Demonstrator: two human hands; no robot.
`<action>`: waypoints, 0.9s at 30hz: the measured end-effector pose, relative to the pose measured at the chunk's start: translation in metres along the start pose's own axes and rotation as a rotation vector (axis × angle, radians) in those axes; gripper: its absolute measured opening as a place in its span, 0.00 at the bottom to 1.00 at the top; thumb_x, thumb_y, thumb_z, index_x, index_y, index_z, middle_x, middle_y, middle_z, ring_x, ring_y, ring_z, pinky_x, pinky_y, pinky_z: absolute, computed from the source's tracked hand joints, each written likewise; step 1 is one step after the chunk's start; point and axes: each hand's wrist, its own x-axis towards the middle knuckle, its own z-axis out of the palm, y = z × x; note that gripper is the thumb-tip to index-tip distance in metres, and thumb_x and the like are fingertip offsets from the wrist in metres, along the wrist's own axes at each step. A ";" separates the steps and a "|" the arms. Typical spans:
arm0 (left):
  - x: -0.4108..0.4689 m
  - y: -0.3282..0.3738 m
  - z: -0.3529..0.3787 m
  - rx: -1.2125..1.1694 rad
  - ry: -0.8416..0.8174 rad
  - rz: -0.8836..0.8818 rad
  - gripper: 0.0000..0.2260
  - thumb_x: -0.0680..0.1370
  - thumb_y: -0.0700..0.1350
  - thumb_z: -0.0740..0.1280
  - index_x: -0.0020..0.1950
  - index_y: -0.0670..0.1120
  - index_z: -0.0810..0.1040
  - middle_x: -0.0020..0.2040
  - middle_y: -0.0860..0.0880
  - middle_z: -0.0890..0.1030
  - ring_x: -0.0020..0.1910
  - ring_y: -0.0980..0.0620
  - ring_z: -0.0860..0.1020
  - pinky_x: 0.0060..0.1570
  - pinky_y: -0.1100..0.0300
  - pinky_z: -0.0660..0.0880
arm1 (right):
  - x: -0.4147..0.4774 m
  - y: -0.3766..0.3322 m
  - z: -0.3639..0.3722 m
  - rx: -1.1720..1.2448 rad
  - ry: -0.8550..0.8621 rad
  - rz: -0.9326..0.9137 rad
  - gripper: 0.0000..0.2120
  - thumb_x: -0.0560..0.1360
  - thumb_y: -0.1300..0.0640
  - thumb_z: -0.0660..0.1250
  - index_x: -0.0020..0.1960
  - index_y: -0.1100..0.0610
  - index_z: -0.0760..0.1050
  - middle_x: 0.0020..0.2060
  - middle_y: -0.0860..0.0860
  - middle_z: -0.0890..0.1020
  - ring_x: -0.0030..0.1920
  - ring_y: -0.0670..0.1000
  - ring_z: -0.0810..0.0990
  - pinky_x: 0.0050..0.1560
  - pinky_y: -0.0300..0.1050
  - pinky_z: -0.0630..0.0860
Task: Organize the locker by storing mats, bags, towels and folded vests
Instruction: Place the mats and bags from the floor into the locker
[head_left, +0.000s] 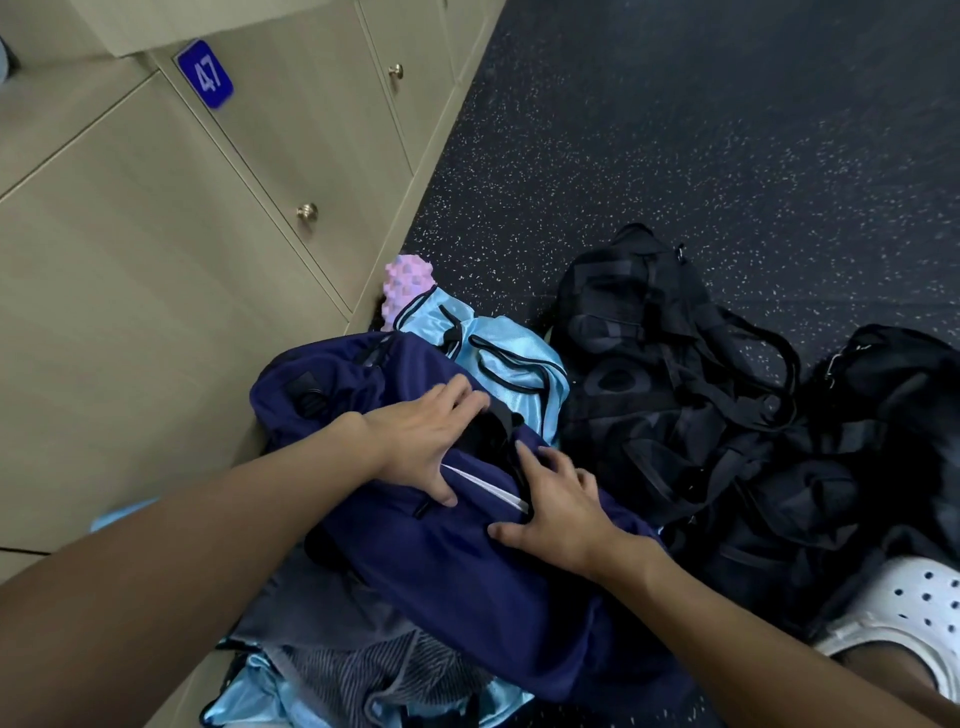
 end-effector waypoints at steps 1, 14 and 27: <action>0.001 0.000 0.000 0.062 0.012 -0.003 0.54 0.64 0.64 0.77 0.78 0.47 0.50 0.71 0.47 0.56 0.67 0.46 0.64 0.62 0.53 0.70 | 0.001 -0.001 0.002 -0.013 -0.023 -0.004 0.45 0.72 0.41 0.69 0.79 0.53 0.49 0.76 0.52 0.61 0.78 0.50 0.50 0.75 0.54 0.48; 0.034 -0.007 -0.001 0.253 -0.364 0.000 0.53 0.67 0.74 0.66 0.82 0.52 0.46 0.74 0.47 0.66 0.77 0.49 0.60 0.76 0.42 0.35 | 0.009 0.014 0.009 0.003 0.030 0.083 0.50 0.70 0.33 0.67 0.79 0.53 0.45 0.78 0.59 0.50 0.79 0.57 0.43 0.77 0.55 0.46; 0.028 -0.014 -0.006 0.273 -0.011 0.111 0.51 0.66 0.75 0.66 0.77 0.43 0.58 0.71 0.46 0.64 0.75 0.46 0.58 0.78 0.49 0.44 | 0.020 0.005 -0.005 0.093 0.153 0.053 0.17 0.72 0.45 0.70 0.55 0.54 0.75 0.47 0.49 0.82 0.53 0.53 0.78 0.59 0.48 0.68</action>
